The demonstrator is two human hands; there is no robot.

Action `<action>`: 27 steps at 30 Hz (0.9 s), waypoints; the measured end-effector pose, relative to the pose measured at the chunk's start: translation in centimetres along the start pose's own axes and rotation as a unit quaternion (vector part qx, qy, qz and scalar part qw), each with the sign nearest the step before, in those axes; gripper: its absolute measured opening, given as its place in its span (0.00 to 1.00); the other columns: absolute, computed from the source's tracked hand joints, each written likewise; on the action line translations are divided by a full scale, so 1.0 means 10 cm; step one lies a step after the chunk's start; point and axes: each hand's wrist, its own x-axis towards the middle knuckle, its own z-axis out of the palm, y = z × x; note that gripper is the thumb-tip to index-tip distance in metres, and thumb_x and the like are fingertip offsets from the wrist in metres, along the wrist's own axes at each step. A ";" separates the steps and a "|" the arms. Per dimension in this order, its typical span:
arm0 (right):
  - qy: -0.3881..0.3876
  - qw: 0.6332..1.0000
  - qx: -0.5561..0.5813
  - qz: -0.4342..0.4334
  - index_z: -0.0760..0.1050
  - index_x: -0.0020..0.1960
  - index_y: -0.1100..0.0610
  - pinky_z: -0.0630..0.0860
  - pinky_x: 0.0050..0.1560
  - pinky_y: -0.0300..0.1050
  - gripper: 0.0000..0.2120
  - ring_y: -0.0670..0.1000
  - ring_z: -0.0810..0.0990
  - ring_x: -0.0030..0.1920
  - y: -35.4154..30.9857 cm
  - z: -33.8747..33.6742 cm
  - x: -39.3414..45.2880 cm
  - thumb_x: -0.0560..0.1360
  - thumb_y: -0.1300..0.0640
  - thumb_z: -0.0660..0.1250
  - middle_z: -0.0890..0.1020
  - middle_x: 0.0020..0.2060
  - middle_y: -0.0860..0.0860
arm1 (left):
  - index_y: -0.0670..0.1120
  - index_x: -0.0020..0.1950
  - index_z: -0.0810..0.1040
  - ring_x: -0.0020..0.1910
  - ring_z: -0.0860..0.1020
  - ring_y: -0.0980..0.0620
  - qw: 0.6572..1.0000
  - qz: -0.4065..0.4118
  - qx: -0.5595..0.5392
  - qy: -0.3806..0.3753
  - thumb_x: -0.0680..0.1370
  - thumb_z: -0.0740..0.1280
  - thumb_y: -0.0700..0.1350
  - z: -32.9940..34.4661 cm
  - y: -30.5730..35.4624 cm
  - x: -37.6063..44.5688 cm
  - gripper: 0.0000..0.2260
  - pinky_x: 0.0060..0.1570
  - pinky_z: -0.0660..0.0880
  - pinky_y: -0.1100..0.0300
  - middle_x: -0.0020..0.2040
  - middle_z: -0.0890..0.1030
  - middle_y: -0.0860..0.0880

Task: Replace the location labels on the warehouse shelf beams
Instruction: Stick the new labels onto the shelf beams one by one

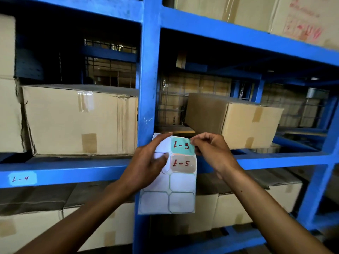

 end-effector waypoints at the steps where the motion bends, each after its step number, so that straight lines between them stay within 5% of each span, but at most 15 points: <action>1: 0.001 1.000 -0.011 -0.001 0.78 0.39 0.55 0.78 0.32 0.35 0.06 0.43 0.83 0.36 -0.02 -0.02 -0.01 0.75 0.58 0.65 0.84 0.38 0.50 | 0.64 0.63 0.65 0.48 0.77 0.70 0.999 -0.011 -0.028 0.013 0.74 0.69 0.44 0.04 0.02 0.01 0.24 0.42 0.74 0.76 0.58 0.79 0.52; 5: 0.017 0.999 -0.028 -0.016 0.75 0.37 0.55 0.79 0.38 0.41 0.08 0.50 0.82 0.43 -0.04 -0.13 -0.03 0.73 0.65 0.68 0.82 0.40 0.53 | 0.64 0.66 0.63 0.55 0.79 0.53 0.998 -0.049 -0.039 0.022 0.69 0.75 0.45 0.27 0.05 0.08 0.32 0.45 0.78 0.69 0.58 0.79 0.52; 10: -0.007 0.998 -0.028 0.048 0.77 0.40 0.58 0.75 0.30 0.33 0.05 0.46 0.81 0.37 -0.06 -0.38 0.09 0.71 0.66 0.69 0.82 0.36 0.53 | 0.79 0.64 0.41 0.58 0.78 0.46 0.994 0.019 0.095 -0.043 0.75 0.68 0.45 0.46 0.09 0.19 0.42 0.50 0.76 0.59 0.66 0.75 0.47; 12: -0.032 0.996 0.006 0.079 0.78 0.45 0.61 0.75 0.33 0.34 0.03 0.46 0.81 0.38 -0.09 -0.52 0.19 0.71 0.66 0.68 0.83 0.38 0.54 | 0.77 0.66 0.38 0.55 0.78 0.43 0.988 0.039 0.143 -0.037 0.76 0.66 0.45 0.51 0.06 0.25 0.42 0.49 0.76 0.51 0.65 0.76 0.45; 14: -0.066 0.995 -0.011 0.074 0.79 0.48 0.62 0.75 0.38 0.36 0.06 0.46 0.81 0.40 -0.11 -0.68 0.32 0.72 0.65 0.68 0.84 0.41 0.56 | 0.73 0.69 0.39 0.53 0.78 0.44 0.986 0.055 0.160 -0.006 0.75 0.67 0.45 0.56 0.02 0.36 0.42 0.45 0.74 0.54 0.62 0.77 0.46; 20: -0.051 0.996 0.020 -0.063 0.78 0.48 0.63 0.77 0.32 0.31 0.06 0.44 0.82 0.37 -0.34 -1.25 0.74 0.71 0.68 0.68 0.83 0.43 0.57 | 0.71 0.71 0.44 0.36 0.73 0.63 0.981 0.053 0.186 0.003 0.72 0.70 0.40 0.66 -0.04 0.88 0.45 0.39 0.69 0.66 0.42 0.76 0.57; 23: -0.008 0.988 0.025 -0.153 0.79 0.49 0.58 0.76 0.32 0.29 0.07 0.44 0.81 0.44 -0.59 -1.54 1.06 0.71 0.64 0.68 0.83 0.43 0.52 | 0.68 0.73 0.45 0.39 0.73 0.62 0.977 0.090 0.194 0.016 0.72 0.71 0.41 0.63 0.12 1.28 0.44 0.42 0.68 0.74 0.51 0.77 0.54; 27: 0.057 0.959 0.061 -0.272 0.79 0.44 0.57 0.73 0.33 0.27 0.05 0.42 0.80 0.39 -1.04 -1.79 1.52 0.72 0.66 0.68 0.82 0.38 0.51 | 0.66 0.73 0.43 0.46 0.77 0.54 0.960 0.146 0.239 0.020 0.73 0.70 0.42 0.57 0.51 1.88 0.44 0.46 0.73 0.62 0.51 0.79 0.46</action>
